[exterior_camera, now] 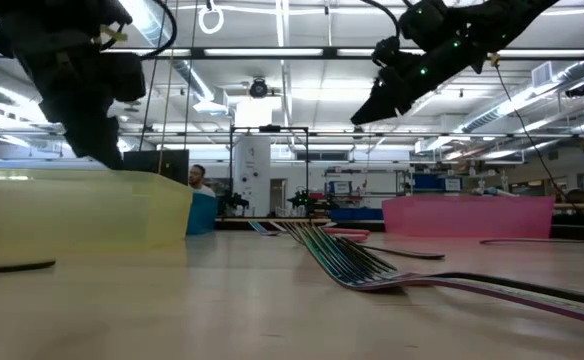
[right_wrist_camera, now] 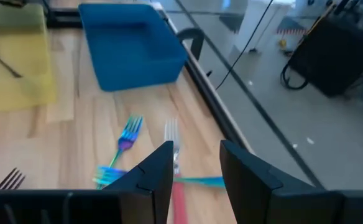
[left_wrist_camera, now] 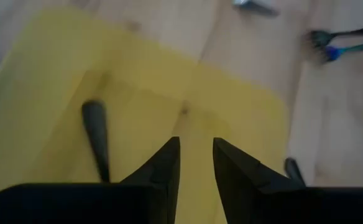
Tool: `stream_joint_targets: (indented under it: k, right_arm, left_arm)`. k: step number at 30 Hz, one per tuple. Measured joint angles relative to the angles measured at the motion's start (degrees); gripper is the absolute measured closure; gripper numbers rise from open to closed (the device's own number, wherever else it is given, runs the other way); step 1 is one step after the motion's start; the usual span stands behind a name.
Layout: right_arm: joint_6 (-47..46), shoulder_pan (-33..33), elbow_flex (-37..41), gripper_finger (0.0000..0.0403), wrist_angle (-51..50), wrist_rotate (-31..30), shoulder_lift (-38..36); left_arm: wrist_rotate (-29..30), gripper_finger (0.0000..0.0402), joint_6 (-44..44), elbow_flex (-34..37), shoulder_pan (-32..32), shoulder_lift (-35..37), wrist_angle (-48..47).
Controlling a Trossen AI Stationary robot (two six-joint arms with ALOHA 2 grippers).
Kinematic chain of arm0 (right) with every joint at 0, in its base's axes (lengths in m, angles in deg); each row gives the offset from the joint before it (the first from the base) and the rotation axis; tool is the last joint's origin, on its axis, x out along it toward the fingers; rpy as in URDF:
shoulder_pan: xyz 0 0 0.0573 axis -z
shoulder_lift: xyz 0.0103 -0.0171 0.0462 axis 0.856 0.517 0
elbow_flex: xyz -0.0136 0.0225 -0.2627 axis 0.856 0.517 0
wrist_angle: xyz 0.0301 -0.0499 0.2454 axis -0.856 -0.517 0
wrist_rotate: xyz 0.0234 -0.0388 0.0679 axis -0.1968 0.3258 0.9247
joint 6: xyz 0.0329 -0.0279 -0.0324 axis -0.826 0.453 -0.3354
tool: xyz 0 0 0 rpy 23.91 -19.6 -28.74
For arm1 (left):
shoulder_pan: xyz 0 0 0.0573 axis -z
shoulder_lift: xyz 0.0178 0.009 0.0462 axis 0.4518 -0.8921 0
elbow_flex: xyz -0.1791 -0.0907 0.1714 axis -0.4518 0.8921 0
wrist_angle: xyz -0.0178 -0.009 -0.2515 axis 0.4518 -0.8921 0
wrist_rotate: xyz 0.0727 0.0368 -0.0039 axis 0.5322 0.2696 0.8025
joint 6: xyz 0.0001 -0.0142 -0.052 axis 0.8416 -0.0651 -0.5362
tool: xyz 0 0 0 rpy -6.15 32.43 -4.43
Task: Sort silverware by color (type)
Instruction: Put the blue fork into the blue bin
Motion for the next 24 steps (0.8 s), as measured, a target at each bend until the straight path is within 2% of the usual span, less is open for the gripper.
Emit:
stream_joint_targets:
  k: [4, 11, 17, 20, 24]
  right_arm:
    - [2.22, 1.13, 0.0, 0.0263, 2.28, 2.0, 0.0]
    - [3.91, 3.35, -0.11, 0.0266, 7.48, 2.73, 0.0]
    - [4.09, 5.69, -5.27, 0.0267, 1.18, 2.71, 1.21]
    - [4.64, 6.26, -9.93, 0.0268, -2.74, 2.73, 4.07]
    - [10.18, 6.32, -16.11, 0.0268, -8.84, 2.72, 9.47]
  left_arm:
    - [-0.02, 0.0306, 2.33, -0.22, -0.04, 0.0, 3.11]
    - [-0.02, 0.0306, 4.53, -5.45, -0.04, 0.0, 3.27]
    - [0.41, 0.0306, 11.82, -8.36, -0.04, 0.02, 3.41]
    - [2.24, 0.0306, 14.2, -8.59, -0.47, 0.02, 3.56]
    - [2.95, 0.0306, 14.37, -8.59, -2.28, 0.02, 3.46]
